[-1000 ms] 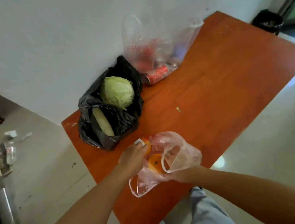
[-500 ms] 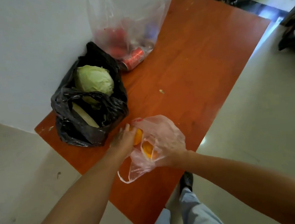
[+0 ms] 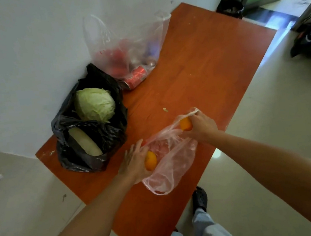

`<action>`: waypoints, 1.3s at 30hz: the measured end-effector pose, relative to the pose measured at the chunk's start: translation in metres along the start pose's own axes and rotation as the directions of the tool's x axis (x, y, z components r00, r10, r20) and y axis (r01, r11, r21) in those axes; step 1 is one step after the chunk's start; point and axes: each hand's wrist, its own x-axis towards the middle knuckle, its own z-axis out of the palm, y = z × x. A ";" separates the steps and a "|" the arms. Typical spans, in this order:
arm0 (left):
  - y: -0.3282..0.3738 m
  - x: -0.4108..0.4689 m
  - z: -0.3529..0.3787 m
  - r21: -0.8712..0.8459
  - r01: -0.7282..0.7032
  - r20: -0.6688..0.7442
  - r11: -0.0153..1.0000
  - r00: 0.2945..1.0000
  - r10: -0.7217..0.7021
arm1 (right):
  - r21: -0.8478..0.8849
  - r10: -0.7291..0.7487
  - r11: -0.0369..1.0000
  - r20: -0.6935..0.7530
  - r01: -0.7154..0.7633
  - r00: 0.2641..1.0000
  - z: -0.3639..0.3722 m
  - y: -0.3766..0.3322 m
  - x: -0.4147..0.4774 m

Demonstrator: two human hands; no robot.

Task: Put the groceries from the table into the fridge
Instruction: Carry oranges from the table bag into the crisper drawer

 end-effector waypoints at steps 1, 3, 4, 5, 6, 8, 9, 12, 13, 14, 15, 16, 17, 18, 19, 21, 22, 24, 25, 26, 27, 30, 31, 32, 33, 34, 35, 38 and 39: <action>0.004 -0.002 -0.001 -0.060 -0.016 -0.032 0.998 0.999 0.014 | -0.005 0.009 1.000 0.031 -0.009 0.999 0.006 0.008 0.003; 0.011 -0.004 -0.005 -0.184 -0.056 -0.100 0.981 0.994 0.038 | -0.045 0.015 0.999 0.120 -0.009 0.993 0.017 0.021 0.003; 0.016 -0.005 -0.007 -0.244 -0.075 -0.120 0.967 0.992 0.046 | -0.067 0.005 0.998 0.148 0.005 0.989 0.022 0.026 0.002; 0.021 -0.005 -0.010 -0.302 -0.092 -0.134 0.949 0.989 0.053 | -0.082 -0.021 0.996 0.151 0.033 0.988 0.026 0.030 0.001; 0.027 -0.005 -0.013 -0.355 -0.109 -0.151 0.928 0.987 0.058 | -0.086 -0.052 0.994 0.143 0.065 0.988 0.029 0.034 0.000; 0.039 -0.003 -0.020 -0.427 -0.134 -0.199 0.894 0.979 0.052 | -0.080 -0.104 0.990 0.147 0.116 0.984 0.029 0.038 -0.005; 0.046 -0.001 -0.025 -0.441 -0.143 -0.229 0.886 0.972 0.042 | -0.074 -0.123 0.988 0.155 0.135 0.980 0.027 0.039 -0.008; 0.070 0.005 -0.042 -0.458 -0.173 -0.321 0.872 0.947 0.019 | -0.036 -0.156 0.986 0.118 0.161 0.981 0.018 0.047 -0.024; 0.079 0.008 -0.049 -0.483 -0.188 -0.337 0.855 0.941 0.017 | -0.014 -0.161 0.987 0.085 0.163 0.983 0.013 0.050 -0.032; 0.087 0.010 -0.056 -0.512 -0.207 -0.343 0.834 0.939 0.023 | 0.016 -0.164 0.986 0.046 0.164 0.985 0.008 0.053 -0.040; 0.095 0.013 -0.064 -0.527 -0.228 -0.342 0.819 0.939 0.041 | 0.044 -0.160 0.986 0.006 0.160 0.987 0.002 0.056 -0.049; 0.104 0.016 -0.071 -0.521 -0.248 -0.338 0.817 0.939 0.070 | 0.067 -0.151 0.986 -0.039 0.154 0.988 -0.005 0.059 -0.057; 0.112 0.021 -0.078 -0.498 -0.269 -0.338 0.825 0.936 0.102 | 0.076 -0.139 0.986 -0.082 0.146 0.987 -0.014 0.063 -0.065; 0.121 0.027 -0.084 -0.465 -0.294 -0.342 0.835 0.930 0.137 | 0.073 -0.127 0.988 -0.124 0.136 0.984 -0.023 0.069 -0.071; 0.131 0.033 -0.089 -0.427 -0.324 -0.354 0.844 0.919 0.173 | 0.060 -0.112 0.991 -0.163 0.123 0.980 -0.034 0.076 -0.077; 0.153 0.044 -0.099 -0.342 -0.383 -0.385 0.858 0.890 0.244 | 0.043 -0.069 0.996 -0.226 0.081 0.972 -0.059 0.094 -0.087; 0.166 0.050 -0.104 -0.295 -0.409 -0.397 0.864 0.875 0.278 | 0.044 -0.040 0.998 -0.250 0.053 0.967 -0.073 0.106 -0.092; 0.195 0.063 -0.113 -0.196 -0.459 -0.418 0.866 0.838 0.350 | 0.040 0.010 0.999 -0.299 0.002 0.954 -0.101 0.132 -0.101; 0.211 0.069 -0.118 -0.147 -0.483 -0.426 0.863 0.819 0.385 | 0.034 0.028 0.999 -0.329 -0.017 0.944 -0.114 0.146 -0.106; 0.228 0.075 -0.123 -0.101 -0.501 -0.429 0.860 0.802 0.417 | 0.030 0.045 0.999 -0.361 -0.036 0.931 -0.127 0.161 -0.111; 0.248 0.080 -0.129 -0.060 -0.515 -0.430 0.855 0.787 0.443 | 0.028 0.064 0.998 -0.387 -0.057 0.920 -0.140 0.177 -0.116; 0.310 0.098 -0.144 0.034 -0.556 -0.428 0.831 0.743 0.515 | 0.012 0.106 0.994 -0.443 -0.112 0.890 -0.180 0.224 -0.133; 0.332 0.104 -0.147 0.056 -0.572 -0.425 0.818 0.728 0.538 | 0.004 0.114 0.992 -0.465 -0.127 0.878 -0.193 0.241 -0.139; 0.355 0.111 -0.150 0.070 -0.589 -0.422 0.805 0.714 0.559 | -0.002 0.121 0.990 -0.489 -0.140 0.864 -0.206 0.258 -0.145; 0.377 0.117 -0.152 0.079 -0.608 -0.416 0.790 0.700 0.580 | -0.005 0.129 0.988 -0.516 -0.154 0.847 -0.218 0.275 -0.152; 0.400 0.122 -0.153 0.085 -0.628 -0.408 0.774 0.686 0.602 | -0.004 0.143 0.985 -0.540 -0.172 0.829 -0.230 0.292 -0.160; 0.421 0.127 -0.154 0.092 -0.648 -0.397 0.756 0.673 0.624 | -0.001 0.162 0.981 -0.556 -0.196 0.815 -0.241 0.308 -0.168; 0.486 0.140 -0.153 0.106 -0.713 -0.354 0.693 0.624 0.697 | -0.022 0.198 0.965 -0.591 -0.261 0.782 -0.266 0.356 -0.193; 0.508 0.146 -0.152 0.112 -0.733 -0.343 0.671 0.605 0.718 | -0.029 0.211 0.958 -0.604 -0.285 0.768 -0.273 0.372 -0.200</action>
